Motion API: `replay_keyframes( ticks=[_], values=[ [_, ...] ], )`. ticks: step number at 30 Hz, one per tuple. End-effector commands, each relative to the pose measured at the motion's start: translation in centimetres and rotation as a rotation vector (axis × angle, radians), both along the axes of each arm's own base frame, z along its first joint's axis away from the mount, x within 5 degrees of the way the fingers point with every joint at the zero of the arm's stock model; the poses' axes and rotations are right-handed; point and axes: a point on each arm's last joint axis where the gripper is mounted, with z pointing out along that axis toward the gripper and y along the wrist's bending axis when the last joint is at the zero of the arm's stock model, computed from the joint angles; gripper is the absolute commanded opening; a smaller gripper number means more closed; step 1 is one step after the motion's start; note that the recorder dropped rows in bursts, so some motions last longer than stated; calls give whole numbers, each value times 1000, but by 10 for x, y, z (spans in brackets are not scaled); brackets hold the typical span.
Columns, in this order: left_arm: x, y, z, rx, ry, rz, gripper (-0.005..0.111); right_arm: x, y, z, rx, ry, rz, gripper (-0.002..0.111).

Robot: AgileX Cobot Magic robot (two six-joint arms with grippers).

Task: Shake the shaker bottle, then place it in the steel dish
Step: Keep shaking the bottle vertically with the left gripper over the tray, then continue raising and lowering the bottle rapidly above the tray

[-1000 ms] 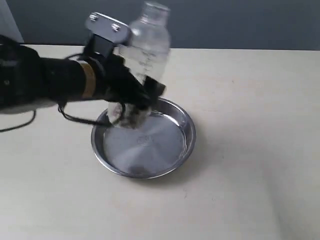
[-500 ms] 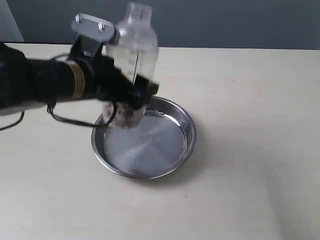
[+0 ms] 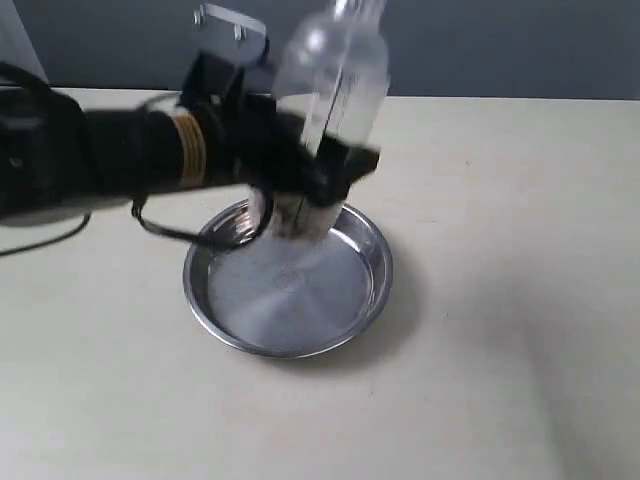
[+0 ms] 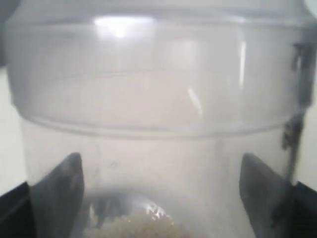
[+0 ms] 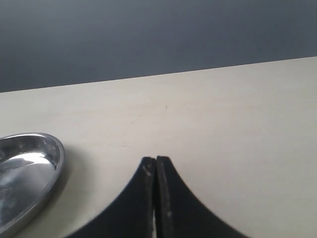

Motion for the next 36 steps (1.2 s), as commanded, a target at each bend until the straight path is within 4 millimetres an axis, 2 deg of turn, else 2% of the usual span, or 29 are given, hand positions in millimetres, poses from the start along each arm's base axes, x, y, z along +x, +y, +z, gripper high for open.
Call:
replay_keyframes(
  ticks=[1,2,3,4,5,7,9,10,11,14,15,16,17,18,20,21,22,23,25,26,27,29,30,31,32,33,34,35,36],
  values=[
    [-7,-7,-22,37,85,3,0,1,0,1,-5,-9,2,-1],
    [-8,-6,-44,73,148,5,0,1,0,1,-5,-9,2,-1],
    [-8,-6,-56,64,182,3,0,1,0,1,-5,-9,2,-1],
    [-7,-8,-55,31,171,-13,0,1,0,1,-5,-9,2,-1],
    [-6,-10,-43,-22,127,-37,0,1,0,1,-5,-9,2,-1],
    [-7,-13,1,-134,-11,-84,0,1,0,1,-5,-9,2,-1],
    [-10,-11,45,-144,-179,-101,0,1,0,1,-5,-9,2,-1],
    [-10,-10,47,-114,-195,-90,0,1,0,1,-5,-9,2,-1],
    [-10,-8,37,-81,-157,-72,0,1,0,1,-5,-9,2,-1],
    [-6,-4,-45,66,93,-23,0,1,0,1,-5,-9,2,-1],
    [-5,-1,-63,50,161,5,0,1,0,1,-5,-9,2,-1],
    [-6,-2,-68,5,169,-2,0,1,0,1,-5,-9,2,-1],
    [-6,-5,-59,-54,119,-37,0,1,0,1,-5,-9,2,-1],
    [-6,-8,-38,-131,20,-83,0,1,0,1,-5,-9,2,-1],
    [-8,-10,20,-215,-201,-131,0,1,0,1,-5,-9,2,-1],
    [-8,-7,46,-196,-294,-117,0,1,0,1,-5,-9,2,-1],
    [-6,-4,61,-155,-317,-80,0,1,0,1,-5,-9,2,-1],
    [-5,-3,61,-116,-287,-48,0,1,0,1,-5,-9,2,-1],
    [-4,1,26,33,-133,10,0,1,0,1,-5,-9,2,-1],
    [-5,2,3,84,-62,20,0,1,0,1,-5,-9,2,-1],
    [-8,4,-28,124,22,14,0,1,0,1,-5,-9,2,-1],
    [-13,2,-47,107,53,-18,0,1,0,1,-5,-9,2,-1],
    [-14,0,-40,76,1,-54,0,1,0,1,-5,-9,2,-1],
    [-15,-2,-23,40,-75,-80,0,1,0,1,-5,-9,2,-1],
    [-14,-5,-1,-7,-156,-97,0,1,0,1,-5,-9,2,-1],
    [-16,-5,31,-57,-275,-110,0,1,0,1,-5,-9,2,-1],
    [-15,-5,55,-70,-352,-101,0,1,0,1,-11,-10,2,-1],
    [-14,-2,71,-68,-386,-67,0,1,0,1,-11,-10,2,-1],
    [-11,1,70,-57,-339,-25,0,1,0,1,-11,-10,2,-1]
  ],
)
